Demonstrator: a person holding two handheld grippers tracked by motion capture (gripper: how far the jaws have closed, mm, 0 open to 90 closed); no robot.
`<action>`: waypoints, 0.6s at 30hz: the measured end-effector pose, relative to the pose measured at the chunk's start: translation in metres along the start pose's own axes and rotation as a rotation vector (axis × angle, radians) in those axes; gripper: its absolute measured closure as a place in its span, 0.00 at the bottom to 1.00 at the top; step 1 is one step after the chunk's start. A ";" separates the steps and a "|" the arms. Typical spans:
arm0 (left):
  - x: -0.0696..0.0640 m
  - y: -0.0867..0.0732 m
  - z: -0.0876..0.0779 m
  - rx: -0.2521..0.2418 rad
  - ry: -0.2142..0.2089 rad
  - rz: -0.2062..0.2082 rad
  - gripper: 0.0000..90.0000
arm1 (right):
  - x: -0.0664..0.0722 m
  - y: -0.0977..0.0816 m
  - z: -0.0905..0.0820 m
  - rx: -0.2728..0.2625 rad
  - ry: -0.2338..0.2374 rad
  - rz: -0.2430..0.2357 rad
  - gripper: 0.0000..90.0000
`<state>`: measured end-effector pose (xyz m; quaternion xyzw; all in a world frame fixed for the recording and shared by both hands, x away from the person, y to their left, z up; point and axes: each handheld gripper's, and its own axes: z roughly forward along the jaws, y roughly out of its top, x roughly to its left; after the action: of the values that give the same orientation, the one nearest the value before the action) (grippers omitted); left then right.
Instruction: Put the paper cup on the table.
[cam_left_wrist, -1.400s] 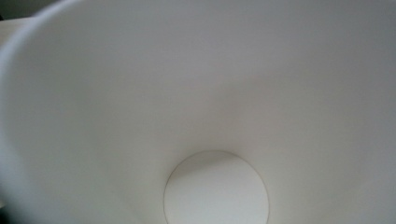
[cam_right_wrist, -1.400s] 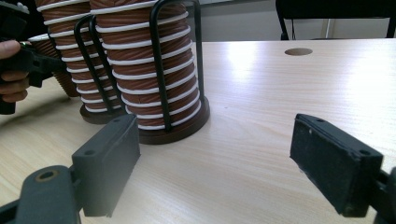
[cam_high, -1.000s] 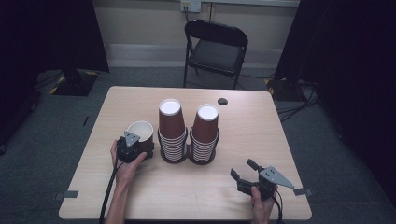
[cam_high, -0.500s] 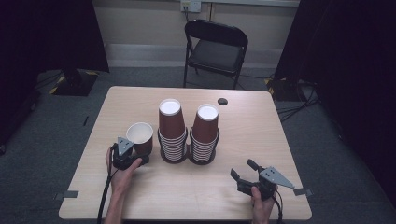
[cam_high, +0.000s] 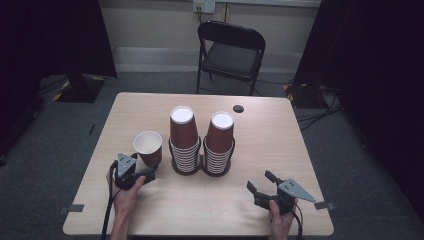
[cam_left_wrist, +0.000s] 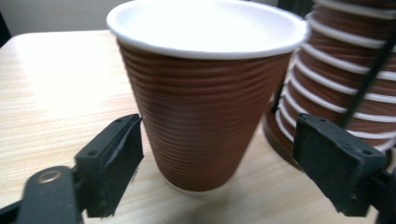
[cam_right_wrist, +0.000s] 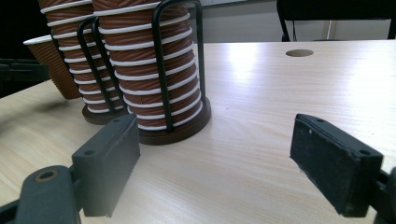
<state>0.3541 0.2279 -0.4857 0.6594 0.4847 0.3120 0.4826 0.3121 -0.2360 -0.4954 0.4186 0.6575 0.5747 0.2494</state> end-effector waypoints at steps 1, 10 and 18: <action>-0.002 0.000 -0.004 -0.011 -0.016 -0.009 0.17 | 0.000 0.000 0.000 -0.001 0.002 0.000 0.17; -0.030 -0.012 -0.028 -0.057 -0.128 -0.012 0.17 | 0.000 0.000 0.000 -0.004 0.003 -0.004 0.17; -0.063 -0.027 -0.036 -0.071 -0.217 0.013 0.17 | 0.000 0.000 0.000 0.000 0.003 -0.007 0.17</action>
<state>0.2925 0.1820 -0.4951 0.6749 0.4138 0.2590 0.5533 0.3118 -0.2358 -0.4955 0.4152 0.6594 0.5745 0.2505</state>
